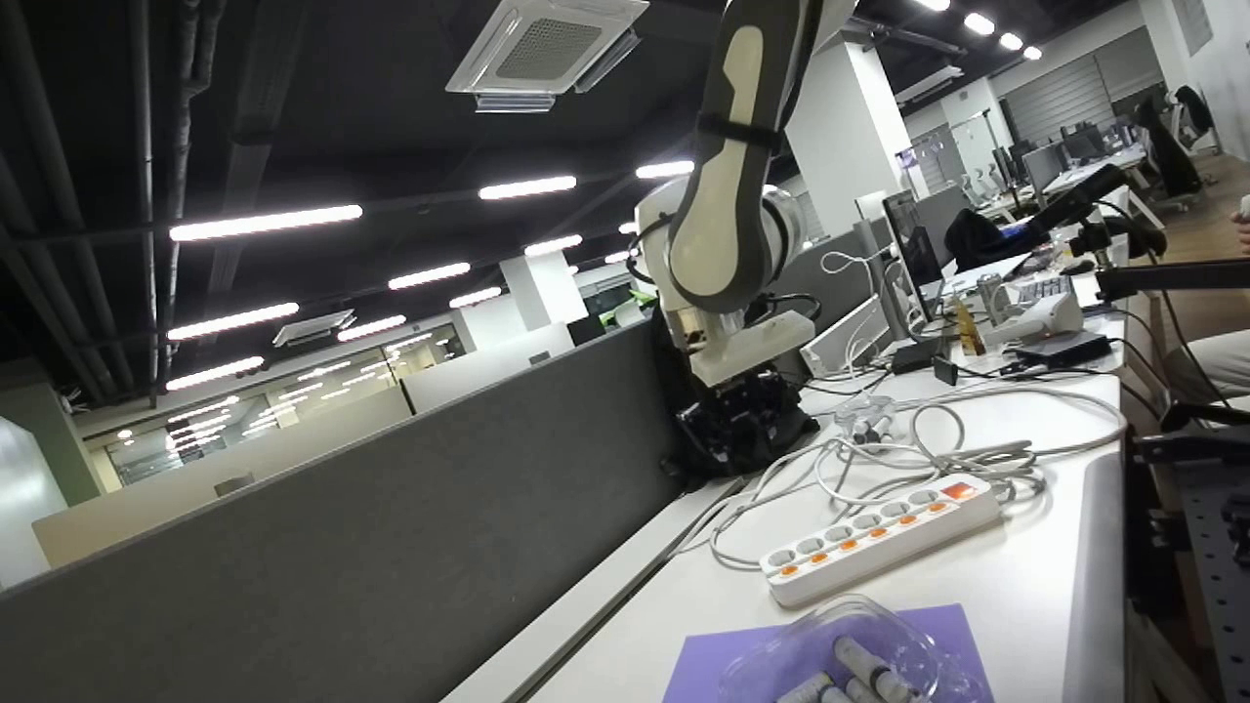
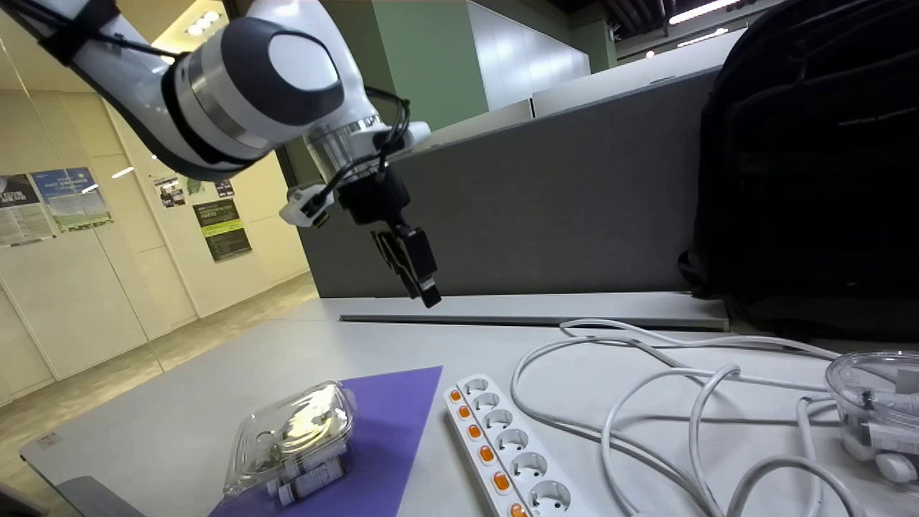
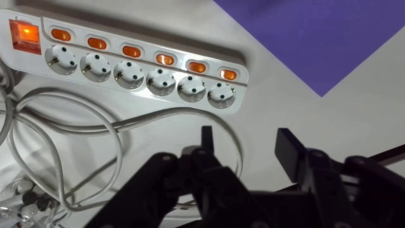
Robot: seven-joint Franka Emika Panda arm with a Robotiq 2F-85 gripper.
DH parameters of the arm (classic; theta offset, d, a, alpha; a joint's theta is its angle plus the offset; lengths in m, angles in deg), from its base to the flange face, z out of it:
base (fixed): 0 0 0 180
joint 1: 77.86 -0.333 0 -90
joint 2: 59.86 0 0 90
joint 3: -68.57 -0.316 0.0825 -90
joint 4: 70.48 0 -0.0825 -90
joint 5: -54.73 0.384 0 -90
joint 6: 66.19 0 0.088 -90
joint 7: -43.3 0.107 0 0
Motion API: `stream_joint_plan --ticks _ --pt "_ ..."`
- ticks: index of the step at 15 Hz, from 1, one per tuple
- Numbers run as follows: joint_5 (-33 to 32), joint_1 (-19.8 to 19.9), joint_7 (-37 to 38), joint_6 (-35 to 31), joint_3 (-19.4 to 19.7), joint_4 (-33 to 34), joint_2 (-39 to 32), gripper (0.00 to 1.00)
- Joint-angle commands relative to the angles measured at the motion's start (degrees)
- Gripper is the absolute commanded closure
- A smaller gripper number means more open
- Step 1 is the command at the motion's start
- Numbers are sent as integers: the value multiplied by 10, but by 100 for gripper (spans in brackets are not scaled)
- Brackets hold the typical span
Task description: Turn on the second switch from the left side of the adapter
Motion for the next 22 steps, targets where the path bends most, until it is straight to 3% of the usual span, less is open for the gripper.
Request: stream_joint_plan --ticks 1,5,11,22 --pt "41 -9 -24 -41 20 2 -42 75" --pt "114 -10 -85 -76 24 9 -89 99" --pt "164 -14 -120 -79 38 18 -136 100" --pt "173 -30 -112 -84 63 12 -155 100"
